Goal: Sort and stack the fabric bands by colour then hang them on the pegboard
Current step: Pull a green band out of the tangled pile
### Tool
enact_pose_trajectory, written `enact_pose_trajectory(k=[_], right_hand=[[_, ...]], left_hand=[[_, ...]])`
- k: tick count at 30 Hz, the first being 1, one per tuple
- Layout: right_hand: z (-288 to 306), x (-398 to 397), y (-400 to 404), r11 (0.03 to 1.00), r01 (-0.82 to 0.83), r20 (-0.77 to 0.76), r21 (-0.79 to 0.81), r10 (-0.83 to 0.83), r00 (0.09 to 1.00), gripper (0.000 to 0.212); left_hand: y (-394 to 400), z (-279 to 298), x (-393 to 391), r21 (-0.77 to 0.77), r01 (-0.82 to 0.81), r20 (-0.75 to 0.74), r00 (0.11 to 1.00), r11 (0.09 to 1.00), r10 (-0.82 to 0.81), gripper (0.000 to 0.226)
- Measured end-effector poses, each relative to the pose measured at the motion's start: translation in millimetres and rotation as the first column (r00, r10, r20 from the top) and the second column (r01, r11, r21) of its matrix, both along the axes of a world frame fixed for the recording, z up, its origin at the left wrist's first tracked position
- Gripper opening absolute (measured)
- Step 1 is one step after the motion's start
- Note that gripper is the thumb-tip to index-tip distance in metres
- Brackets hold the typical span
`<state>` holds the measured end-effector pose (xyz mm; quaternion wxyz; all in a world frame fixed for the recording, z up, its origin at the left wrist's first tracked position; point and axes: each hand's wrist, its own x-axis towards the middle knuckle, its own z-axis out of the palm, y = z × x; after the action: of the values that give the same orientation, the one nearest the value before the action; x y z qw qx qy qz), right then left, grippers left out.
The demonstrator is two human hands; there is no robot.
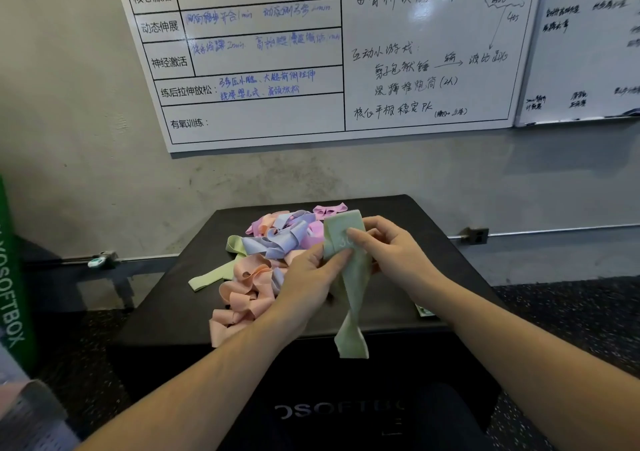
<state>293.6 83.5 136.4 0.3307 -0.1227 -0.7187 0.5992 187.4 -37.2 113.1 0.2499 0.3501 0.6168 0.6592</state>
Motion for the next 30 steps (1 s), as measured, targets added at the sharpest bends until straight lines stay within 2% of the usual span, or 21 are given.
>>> enact_pose_trajectory(k=[2, 6, 12, 14, 16, 19, 21, 23, 26, 30], right_hand=[[-9.3, 2.4, 1.1, 0.999, -0.025, 0.050, -0.026, 0.026, 0.998, 0.020], [-38.4, 10.4, 2.6, 0.990, -0.103, 0.125, -0.097, 0.115, 0.985, 0.019], [-63.1, 28.0, 1.8, 0.993, -0.101, 0.252, -0.060, 0.113, 0.961, 0.028], [-70.8, 32.0, 2.6, 0.993, -0.112, 0.317, -0.039, 0.118, 0.941, 0.038], [-77.9, 35.4, 4.3, 0.994, -0.107, 0.381, 0.008, 0.096, 0.920, 0.045], [-83.2, 41.9, 5.7, 0.991, -0.130, 0.399, -0.037, 0.134, 0.907, 0.031], [-83.6, 45.6, 2.6, 0.984, -0.152, 0.325, -0.095, 0.175, 0.929, 0.023], [-83.2, 47.3, -1.6, 0.991, -0.123, 0.261, -0.060, 0.135, 0.956, 0.022], [-86.5, 45.1, -5.3, 1.000, -0.016, 0.206, 0.025, 0.010, 0.979, 0.028], [-84.1, 45.2, -6.9, 0.995, 0.074, 0.148, -0.071, -0.063, 0.987, 0.029]], left_hand=[[3.3, 1.9, -0.1, 0.045, -0.017, 0.063, 0.998, 0.999, 0.015, 0.018], [9.7, 11.0, 0.8, 0.126, -0.098, 0.232, 0.970, 0.987, 0.066, 0.016], [18.6, 10.2, -1.9, 0.119, -0.141, 0.414, 0.907, 0.983, 0.080, 0.025], [21.2, 7.3, -5.6, 0.092, -0.152, 0.443, 0.891, 0.984, 0.096, 0.024], [25.4, 3.9, -12.3, 0.034, -0.174, 0.399, 0.905, 0.984, 0.146, 0.024], [34.0, -13.3, -29.0, -0.030, -0.159, 0.299, 0.941, 0.987, 0.161, 0.038], [31.9, -18.0, -30.1, -0.087, -0.266, 0.201, 0.939, 0.960, 0.278, 0.039], [24.6, -14.3, -24.0, -0.116, -0.304, 0.114, 0.941, 0.945, 0.317, 0.044], [17.9, -12.8, -21.9, -0.113, -0.315, 0.035, 0.946, 0.942, 0.321, 0.042], [10.9, -10.8, -24.7, -0.115, -0.266, -0.128, 0.959, 0.957, 0.252, 0.031]])
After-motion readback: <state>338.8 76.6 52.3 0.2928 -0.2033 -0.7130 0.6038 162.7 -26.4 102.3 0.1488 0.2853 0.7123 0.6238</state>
